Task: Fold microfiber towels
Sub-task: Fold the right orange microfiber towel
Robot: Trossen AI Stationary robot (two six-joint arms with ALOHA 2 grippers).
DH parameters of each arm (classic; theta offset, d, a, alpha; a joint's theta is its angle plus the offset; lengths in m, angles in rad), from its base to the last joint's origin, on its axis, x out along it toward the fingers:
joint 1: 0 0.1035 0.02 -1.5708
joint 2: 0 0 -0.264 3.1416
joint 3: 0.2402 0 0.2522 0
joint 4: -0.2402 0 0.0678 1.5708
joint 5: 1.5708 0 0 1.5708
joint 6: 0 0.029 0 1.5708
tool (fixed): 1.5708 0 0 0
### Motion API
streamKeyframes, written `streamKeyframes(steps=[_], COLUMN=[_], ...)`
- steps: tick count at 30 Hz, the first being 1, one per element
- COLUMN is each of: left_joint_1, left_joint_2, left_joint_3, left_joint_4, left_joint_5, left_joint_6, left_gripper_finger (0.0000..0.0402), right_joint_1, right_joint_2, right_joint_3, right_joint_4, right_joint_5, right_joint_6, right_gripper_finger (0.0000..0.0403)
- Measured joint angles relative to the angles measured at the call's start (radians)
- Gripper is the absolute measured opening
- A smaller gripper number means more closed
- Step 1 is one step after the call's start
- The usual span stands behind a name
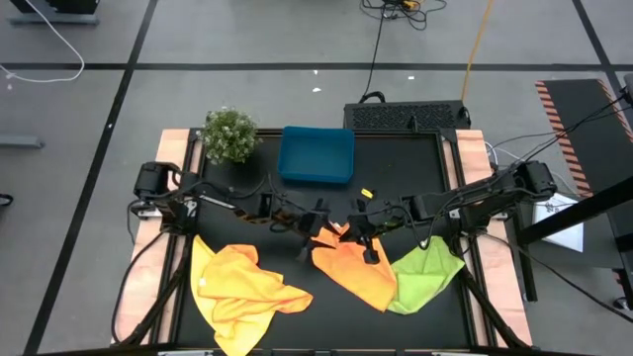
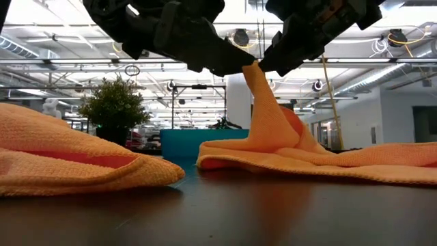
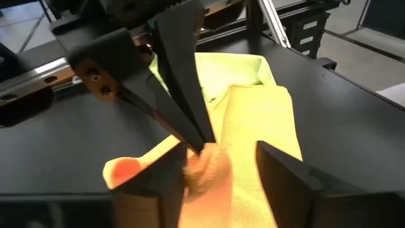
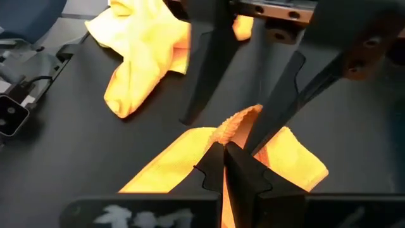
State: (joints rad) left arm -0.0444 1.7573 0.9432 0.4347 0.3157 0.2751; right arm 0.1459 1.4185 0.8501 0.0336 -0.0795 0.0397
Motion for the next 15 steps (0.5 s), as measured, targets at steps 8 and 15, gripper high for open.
streamKeyframes(steps=[8, 15], left_joint_1=[0.013, 0.031], left_joint_2=[0.000, 0.000], left_joint_3=[0.000, 0.000], left_joint_4=[-0.054, -0.110], left_joint_5=[-0.003, -0.086], left_joint_6=[0.021, 0.033], left_gripper_finger=[0.0021, 0.0004], right_joint_1=[0.000, -0.007], right_joint_2=[0.000, -0.005], right_joint_3=[0.000, 0.000], right_joint_4=[-0.009, -0.039], right_joint_5=[0.001, 0.082], right_joint_6=[0.000, 0.064], right_gripper_finger=[0.0000, 0.0008])
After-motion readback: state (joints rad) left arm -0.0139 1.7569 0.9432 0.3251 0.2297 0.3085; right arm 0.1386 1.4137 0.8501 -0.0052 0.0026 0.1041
